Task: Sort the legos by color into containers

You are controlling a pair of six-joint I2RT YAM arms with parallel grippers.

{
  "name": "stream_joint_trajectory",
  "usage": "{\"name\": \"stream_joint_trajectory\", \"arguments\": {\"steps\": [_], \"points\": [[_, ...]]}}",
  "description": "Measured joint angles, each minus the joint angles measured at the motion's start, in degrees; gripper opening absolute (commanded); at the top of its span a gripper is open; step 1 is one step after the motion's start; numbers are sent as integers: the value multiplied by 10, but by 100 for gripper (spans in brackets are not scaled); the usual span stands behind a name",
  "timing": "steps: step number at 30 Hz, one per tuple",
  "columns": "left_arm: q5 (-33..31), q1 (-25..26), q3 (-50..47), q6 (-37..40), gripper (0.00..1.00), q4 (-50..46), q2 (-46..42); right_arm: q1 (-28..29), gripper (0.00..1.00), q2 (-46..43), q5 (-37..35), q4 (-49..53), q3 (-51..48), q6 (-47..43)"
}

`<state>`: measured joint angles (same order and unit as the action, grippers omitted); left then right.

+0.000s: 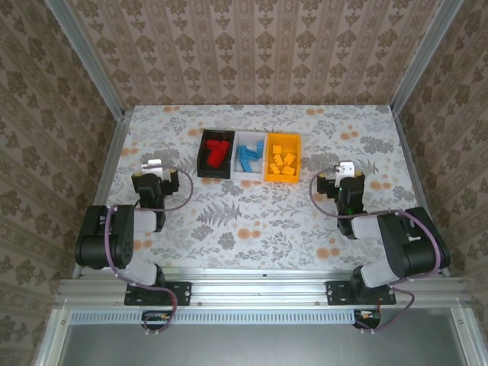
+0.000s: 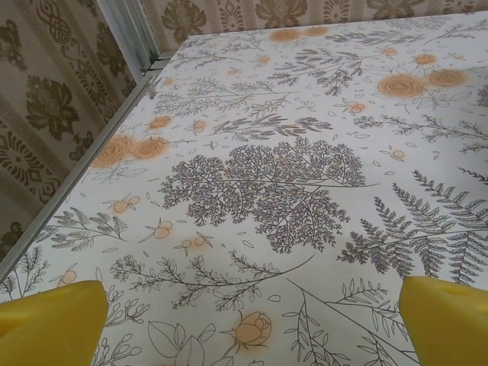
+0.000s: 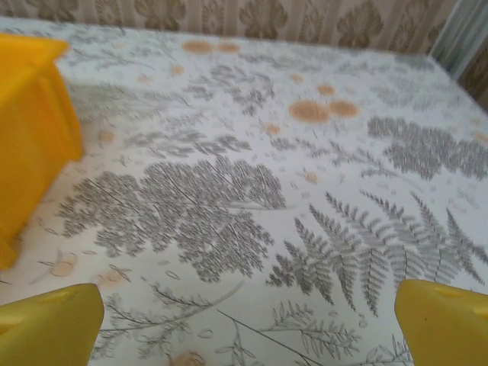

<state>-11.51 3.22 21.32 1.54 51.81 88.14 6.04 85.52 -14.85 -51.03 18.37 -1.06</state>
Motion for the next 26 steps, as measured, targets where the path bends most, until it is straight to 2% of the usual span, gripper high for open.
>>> {"name": "stream_joint_trajectory", "arguments": {"steps": [4,26], "points": [[2,0,0,0,100,0,0,-38,100,24,21,5,30,16],[11,-3,0,0,100,-11,0,-39,100,24,46,6,37,28]]}}
